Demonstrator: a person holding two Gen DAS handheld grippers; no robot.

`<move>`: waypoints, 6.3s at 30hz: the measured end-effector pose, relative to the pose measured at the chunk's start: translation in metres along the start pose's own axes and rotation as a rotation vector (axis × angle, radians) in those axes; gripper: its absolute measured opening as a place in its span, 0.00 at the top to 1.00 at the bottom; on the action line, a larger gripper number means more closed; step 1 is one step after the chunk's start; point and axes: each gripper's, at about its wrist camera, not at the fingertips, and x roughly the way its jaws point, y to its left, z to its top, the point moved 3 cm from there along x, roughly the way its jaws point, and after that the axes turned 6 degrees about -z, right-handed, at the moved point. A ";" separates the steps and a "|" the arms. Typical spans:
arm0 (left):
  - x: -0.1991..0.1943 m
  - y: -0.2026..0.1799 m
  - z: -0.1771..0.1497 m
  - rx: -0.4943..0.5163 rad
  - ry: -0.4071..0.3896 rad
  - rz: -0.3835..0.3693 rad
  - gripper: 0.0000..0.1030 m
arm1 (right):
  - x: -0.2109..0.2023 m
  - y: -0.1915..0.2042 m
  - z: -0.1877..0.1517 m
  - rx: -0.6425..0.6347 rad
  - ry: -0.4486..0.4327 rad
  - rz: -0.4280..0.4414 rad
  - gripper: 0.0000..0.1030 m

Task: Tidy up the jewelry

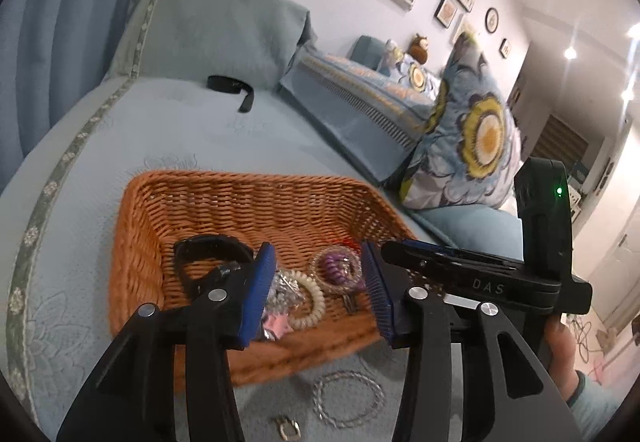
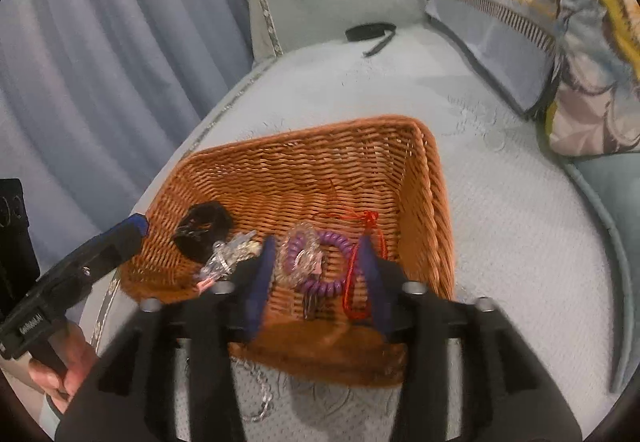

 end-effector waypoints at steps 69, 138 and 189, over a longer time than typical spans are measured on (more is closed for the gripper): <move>0.012 -0.008 -0.116 0.242 0.313 0.284 0.88 | 0.016 0.062 -0.109 -0.280 0.097 -0.164 0.94; -0.033 -0.024 -0.019 0.096 0.028 0.028 0.92 | -0.093 0.079 -0.017 -0.269 -0.161 -0.084 0.94; -0.137 -0.010 -0.121 0.043 -0.282 0.451 0.21 | -0.112 0.054 -0.135 -0.124 -0.362 -0.267 0.28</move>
